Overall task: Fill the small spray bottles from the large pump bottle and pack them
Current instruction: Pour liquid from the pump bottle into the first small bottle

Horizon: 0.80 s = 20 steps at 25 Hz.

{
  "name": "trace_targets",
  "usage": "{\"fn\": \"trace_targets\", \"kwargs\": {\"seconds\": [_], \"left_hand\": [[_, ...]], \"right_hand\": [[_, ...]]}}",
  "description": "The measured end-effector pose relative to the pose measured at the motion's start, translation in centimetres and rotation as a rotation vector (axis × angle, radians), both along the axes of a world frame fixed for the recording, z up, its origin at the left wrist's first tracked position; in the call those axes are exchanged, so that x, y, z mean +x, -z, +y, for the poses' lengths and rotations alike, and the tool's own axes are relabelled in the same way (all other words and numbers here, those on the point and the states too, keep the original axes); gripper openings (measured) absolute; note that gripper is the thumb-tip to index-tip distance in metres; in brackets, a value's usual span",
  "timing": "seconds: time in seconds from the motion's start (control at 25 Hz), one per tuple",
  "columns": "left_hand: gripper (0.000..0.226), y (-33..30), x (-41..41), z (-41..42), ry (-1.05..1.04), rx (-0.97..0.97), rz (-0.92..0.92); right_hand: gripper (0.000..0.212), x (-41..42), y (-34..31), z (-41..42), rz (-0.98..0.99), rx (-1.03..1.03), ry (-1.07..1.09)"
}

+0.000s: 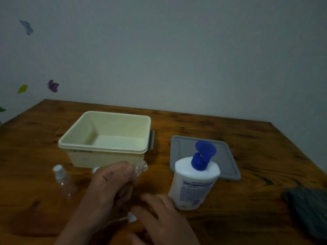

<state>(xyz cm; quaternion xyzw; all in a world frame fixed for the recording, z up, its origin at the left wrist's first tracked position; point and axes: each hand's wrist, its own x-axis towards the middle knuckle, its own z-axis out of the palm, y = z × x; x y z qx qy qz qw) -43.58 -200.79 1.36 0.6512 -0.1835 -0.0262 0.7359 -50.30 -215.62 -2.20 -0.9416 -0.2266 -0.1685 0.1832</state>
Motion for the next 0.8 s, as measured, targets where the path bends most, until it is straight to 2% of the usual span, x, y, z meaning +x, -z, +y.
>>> {"fn": "trace_targets", "kwargs": {"seconds": [0.12,0.2,0.24,0.28,0.4,0.48,0.56,0.68,0.8], "left_hand": [[0.063,-1.8,0.7,-1.5,-0.010,0.066,-0.095],[0.051,-2.8,0.5,-3.0,0.008,0.157,-0.182],[0.040,-3.1,0.3,-3.7,0.024,0.190,-0.213],[0.031,-3.3,0.2,-4.4,0.032,0.215,-0.235],[0.028,-3.5,-0.2,-5.6,0.047,0.224,-0.268],[0.030,-3.3,-0.1,-5.7,0.042,0.209,-0.279],[0.030,-3.2,0.1,-5.7,0.019,0.231,-0.292],[0.030,-2.8,0.3,-6.0,-0.011,0.255,-0.297],[0.029,-2.4,0.8,-6.6,-0.035,0.265,-0.295]], "right_hand": [[0.028,-1.8,-4.9,-4.2,-0.287,0.329,0.176],[0.017,-2.1,-8.3,-7.6,-0.371,0.517,0.357],[0.018,-1.5,-9.7,-8.8,-0.333,0.551,0.401],[0.022,-0.5,-10.8,-9.7,-0.213,0.573,0.376],[0.033,2.9,-12.4,-10.8,0.311,0.665,0.129],[0.028,3.9,-12.2,-10.4,0.404,0.754,0.070],[0.019,4.0,-11.0,-9.4,0.306,0.870,0.157],[0.012,3.6,-9.3,-7.3,0.060,1.034,0.433],[0.010,3.5,-9.2,-6.0,0.036,1.110,0.520]]}}
